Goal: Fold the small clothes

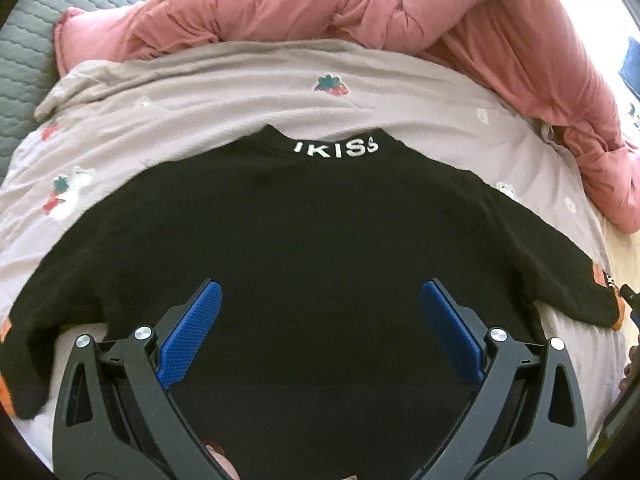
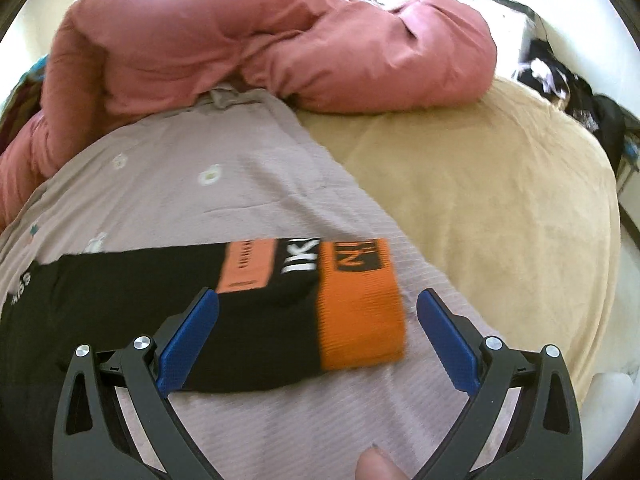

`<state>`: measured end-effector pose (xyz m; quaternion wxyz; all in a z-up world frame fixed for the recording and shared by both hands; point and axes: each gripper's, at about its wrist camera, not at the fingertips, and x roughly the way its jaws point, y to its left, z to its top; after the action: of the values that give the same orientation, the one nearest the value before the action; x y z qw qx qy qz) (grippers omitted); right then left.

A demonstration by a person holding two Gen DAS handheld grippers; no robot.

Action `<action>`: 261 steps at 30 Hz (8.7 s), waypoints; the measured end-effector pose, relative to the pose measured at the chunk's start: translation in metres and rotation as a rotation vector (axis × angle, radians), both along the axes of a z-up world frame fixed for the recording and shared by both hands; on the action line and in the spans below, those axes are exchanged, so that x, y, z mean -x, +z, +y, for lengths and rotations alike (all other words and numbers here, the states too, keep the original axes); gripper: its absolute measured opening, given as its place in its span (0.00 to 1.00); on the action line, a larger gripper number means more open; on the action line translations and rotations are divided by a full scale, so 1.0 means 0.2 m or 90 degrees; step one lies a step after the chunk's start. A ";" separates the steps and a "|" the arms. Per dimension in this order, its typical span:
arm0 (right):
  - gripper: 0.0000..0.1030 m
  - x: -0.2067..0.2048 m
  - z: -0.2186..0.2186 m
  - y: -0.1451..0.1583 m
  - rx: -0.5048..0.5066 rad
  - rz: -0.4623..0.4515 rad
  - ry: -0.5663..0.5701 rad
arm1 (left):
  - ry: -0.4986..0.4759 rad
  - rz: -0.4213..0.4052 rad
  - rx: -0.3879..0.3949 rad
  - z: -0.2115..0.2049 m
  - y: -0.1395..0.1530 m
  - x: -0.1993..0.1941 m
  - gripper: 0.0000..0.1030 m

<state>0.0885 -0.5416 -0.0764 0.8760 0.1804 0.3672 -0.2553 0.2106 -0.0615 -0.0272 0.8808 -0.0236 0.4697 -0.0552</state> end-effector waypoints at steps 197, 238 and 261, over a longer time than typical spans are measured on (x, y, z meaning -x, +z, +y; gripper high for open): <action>0.95 -0.27 1.62 0.31 -0.028 -0.066 0.598 | 0.117 -0.138 0.048 0.78 0.19 0.47 0.91; 0.96 -0.08 2.29 0.43 0.041 -0.080 0.750 | 0.271 -0.157 0.030 1.34 0.23 0.85 0.91; 0.96 -0.05 2.62 0.46 0.072 -0.095 0.811 | 0.398 -0.111 0.081 1.71 0.08 0.98 0.91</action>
<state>0.0992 -0.0167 0.0163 0.8874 -0.1024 0.3265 0.3089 0.0155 0.2813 -0.0112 0.8889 -0.2166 0.3579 0.1869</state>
